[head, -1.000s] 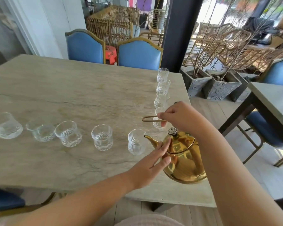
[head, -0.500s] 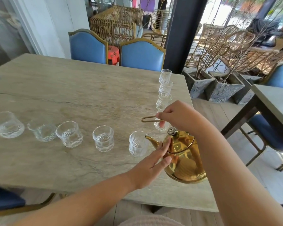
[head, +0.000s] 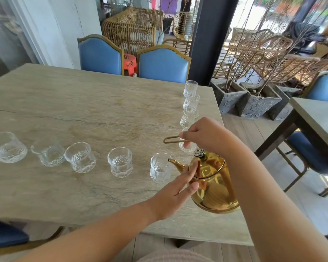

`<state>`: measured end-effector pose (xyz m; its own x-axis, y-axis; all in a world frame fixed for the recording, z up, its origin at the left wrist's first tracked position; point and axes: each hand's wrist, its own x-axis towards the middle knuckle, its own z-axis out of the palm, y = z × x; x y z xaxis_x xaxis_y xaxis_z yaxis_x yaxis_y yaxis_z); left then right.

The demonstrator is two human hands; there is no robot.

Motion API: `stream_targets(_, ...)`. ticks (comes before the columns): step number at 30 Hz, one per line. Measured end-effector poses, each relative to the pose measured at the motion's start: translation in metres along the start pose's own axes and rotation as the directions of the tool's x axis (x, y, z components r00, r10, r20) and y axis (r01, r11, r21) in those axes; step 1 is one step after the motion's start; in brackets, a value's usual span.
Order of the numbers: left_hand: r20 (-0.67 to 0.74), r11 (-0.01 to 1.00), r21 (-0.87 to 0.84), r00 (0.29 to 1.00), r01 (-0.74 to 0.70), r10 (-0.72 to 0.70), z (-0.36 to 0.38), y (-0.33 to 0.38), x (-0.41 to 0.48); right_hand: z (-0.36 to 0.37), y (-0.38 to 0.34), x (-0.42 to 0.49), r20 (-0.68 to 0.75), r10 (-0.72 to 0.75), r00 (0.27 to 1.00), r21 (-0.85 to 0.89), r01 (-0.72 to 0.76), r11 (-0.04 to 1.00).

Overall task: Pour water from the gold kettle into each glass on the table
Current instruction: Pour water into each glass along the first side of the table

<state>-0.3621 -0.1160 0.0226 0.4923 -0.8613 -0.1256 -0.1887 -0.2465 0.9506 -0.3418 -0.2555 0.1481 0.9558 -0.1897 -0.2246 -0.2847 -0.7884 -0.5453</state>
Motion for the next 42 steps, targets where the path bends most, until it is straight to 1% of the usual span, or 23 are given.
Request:
stream_targets(32,0.039,1.000,0.002,0.999,-0.024,0.024,-0.005,-0.005,-0.003,0.006,-0.008,-0.004,-0.007,0.030,1.000,-0.028,-0.030,0.999)
stream_targets(42,0.058,0.999,-0.008,0.998,-0.032,0.033,-0.008,-0.008,-0.007,0.012,-0.006,-0.008,-0.049,0.004,0.999,-0.019,-0.005,1.000)
